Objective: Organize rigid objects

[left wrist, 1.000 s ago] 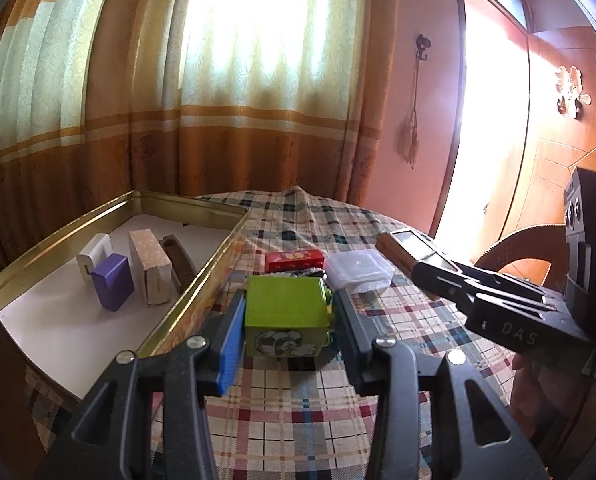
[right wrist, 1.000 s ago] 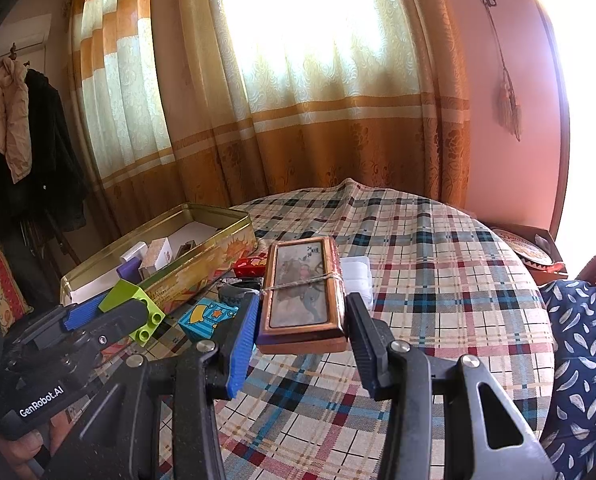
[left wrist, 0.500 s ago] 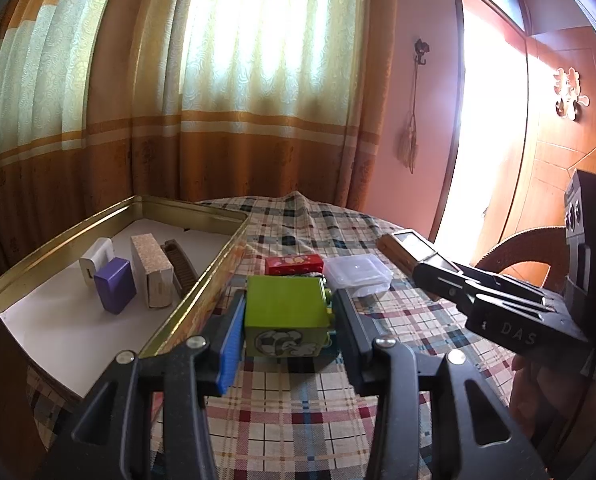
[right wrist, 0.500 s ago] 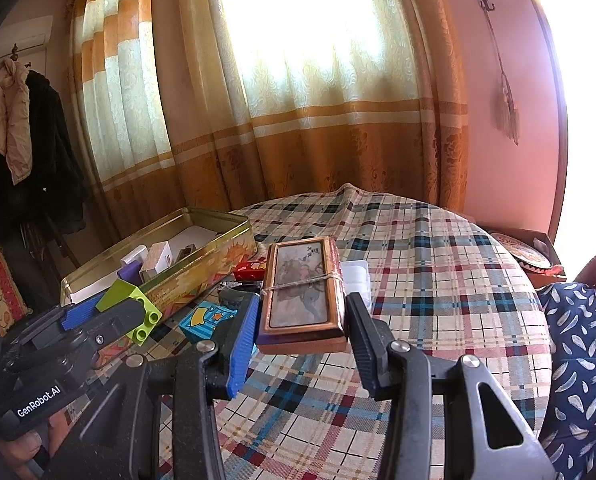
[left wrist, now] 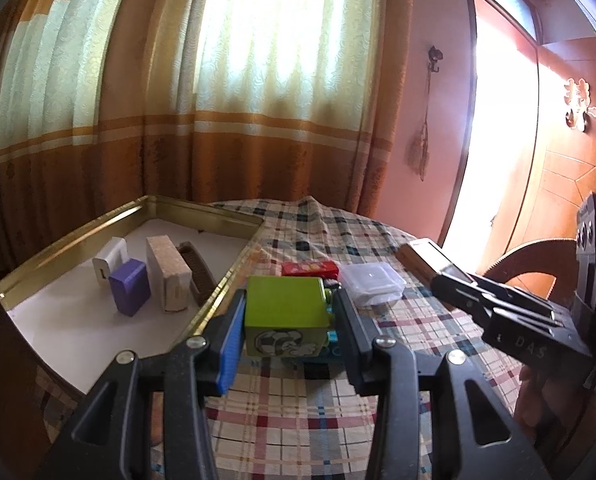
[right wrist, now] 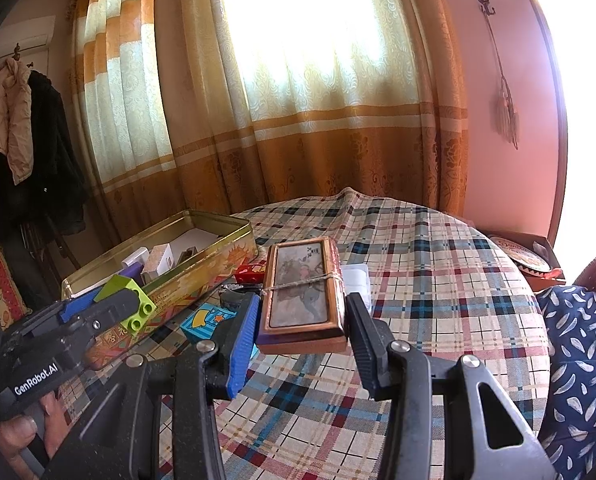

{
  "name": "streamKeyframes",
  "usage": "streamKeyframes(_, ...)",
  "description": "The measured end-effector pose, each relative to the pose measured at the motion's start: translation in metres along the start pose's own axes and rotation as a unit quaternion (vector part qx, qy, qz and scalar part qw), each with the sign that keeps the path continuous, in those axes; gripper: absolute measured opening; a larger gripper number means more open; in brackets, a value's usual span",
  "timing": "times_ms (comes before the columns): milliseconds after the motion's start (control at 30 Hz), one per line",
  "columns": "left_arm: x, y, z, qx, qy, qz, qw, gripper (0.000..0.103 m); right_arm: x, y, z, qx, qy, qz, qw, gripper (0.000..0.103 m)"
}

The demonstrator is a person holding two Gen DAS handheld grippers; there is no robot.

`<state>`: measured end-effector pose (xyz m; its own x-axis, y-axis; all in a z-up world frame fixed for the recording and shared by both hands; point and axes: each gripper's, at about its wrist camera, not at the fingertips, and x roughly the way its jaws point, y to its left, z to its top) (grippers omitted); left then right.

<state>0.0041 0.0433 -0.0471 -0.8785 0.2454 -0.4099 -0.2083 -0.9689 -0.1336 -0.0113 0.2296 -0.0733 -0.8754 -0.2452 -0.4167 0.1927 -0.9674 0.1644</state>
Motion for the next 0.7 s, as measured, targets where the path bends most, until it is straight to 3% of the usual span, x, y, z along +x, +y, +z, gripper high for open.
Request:
streamKeyframes(467,-0.001,0.027,0.013,-0.015,-0.027,0.042,0.9987,0.041,-0.004,0.009,0.000,-0.025,-0.012,-0.004,1.000,0.045)
streamKeyframes(700,0.005,0.037,0.013,-0.035,-0.013,0.039,0.9986,0.041,-0.001,0.016,0.000,-0.045,-0.005,-0.004,0.999,0.042)
